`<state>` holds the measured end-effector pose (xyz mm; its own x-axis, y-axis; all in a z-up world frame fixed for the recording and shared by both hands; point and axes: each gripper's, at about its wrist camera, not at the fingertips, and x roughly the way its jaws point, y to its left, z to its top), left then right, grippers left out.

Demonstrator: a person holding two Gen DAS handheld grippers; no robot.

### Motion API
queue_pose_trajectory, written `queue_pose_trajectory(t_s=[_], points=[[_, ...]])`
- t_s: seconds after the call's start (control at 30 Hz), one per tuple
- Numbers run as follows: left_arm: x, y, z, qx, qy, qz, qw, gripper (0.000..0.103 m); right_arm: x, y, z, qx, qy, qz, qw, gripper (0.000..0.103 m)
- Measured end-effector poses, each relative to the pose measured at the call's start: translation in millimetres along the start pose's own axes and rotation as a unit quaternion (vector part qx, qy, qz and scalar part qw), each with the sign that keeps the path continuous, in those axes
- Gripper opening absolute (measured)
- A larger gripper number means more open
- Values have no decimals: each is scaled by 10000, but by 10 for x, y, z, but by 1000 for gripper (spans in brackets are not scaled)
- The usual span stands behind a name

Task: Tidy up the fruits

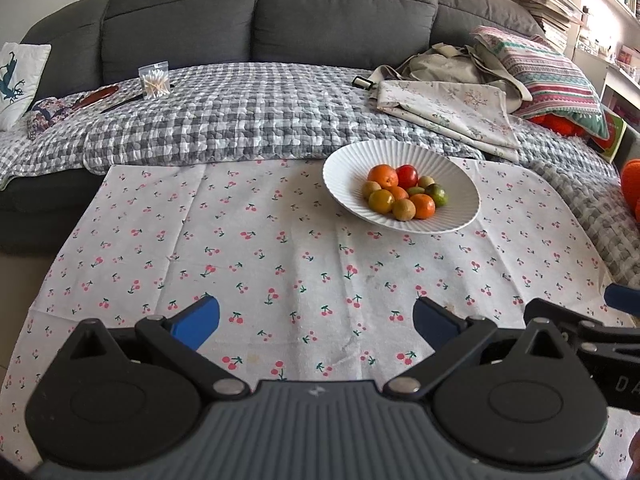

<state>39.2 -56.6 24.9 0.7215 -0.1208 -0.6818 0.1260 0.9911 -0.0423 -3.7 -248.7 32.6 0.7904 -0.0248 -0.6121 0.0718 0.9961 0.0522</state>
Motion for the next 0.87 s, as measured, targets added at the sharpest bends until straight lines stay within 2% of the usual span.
queue_pose_trajectory(t_s=[0.87], points=[[-11,-18,-14,38,-17,15,10000,102,4,6,-3,-3,1,-5,10000,103]])
